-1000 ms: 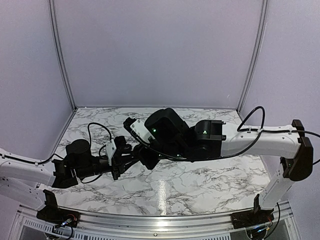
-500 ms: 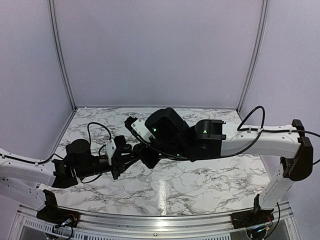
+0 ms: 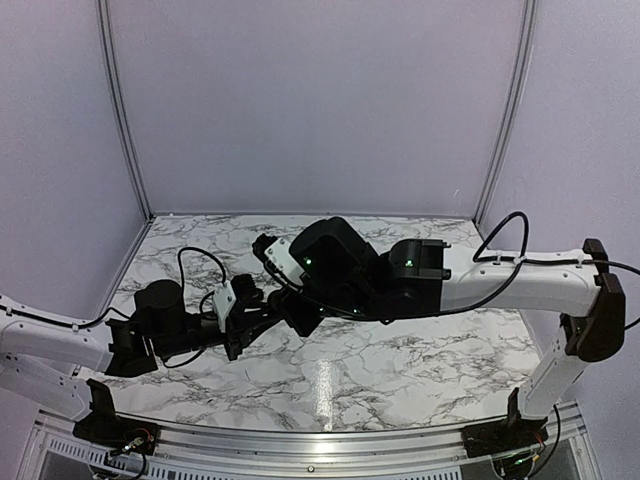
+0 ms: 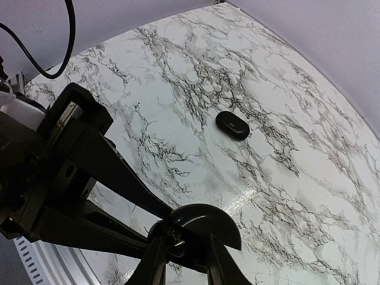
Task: Insert the wireless bluetooth earbuds into the charging case
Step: Adjust the right earbud in the right side groove of the charging case.
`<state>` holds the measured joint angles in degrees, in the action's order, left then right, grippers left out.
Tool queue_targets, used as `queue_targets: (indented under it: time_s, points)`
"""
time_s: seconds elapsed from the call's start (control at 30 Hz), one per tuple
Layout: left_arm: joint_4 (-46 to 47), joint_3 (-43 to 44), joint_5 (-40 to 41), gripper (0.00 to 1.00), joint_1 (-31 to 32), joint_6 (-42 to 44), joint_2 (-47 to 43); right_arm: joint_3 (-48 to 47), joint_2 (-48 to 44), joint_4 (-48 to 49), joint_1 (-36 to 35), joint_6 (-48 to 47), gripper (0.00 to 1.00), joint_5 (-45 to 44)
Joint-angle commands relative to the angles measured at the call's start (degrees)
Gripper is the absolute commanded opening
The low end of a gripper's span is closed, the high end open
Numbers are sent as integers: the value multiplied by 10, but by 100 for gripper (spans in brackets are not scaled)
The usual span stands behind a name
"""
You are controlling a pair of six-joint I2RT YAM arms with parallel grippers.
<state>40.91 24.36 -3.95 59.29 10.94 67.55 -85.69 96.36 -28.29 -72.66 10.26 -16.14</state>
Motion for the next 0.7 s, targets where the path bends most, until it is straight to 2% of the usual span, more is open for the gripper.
queue_targets:
  time_s: [0.0,0.47,0.67]
  points:
    - [30,20,3,0,9,15,6,-15,11,-7,7,-1,25,-17]
    - [30,24,36,0,26,37,16,-13,23,9,7,22,26,-6]
    - [30,22,35,0,28,39,16,-7,18,19,8,35,30,3]
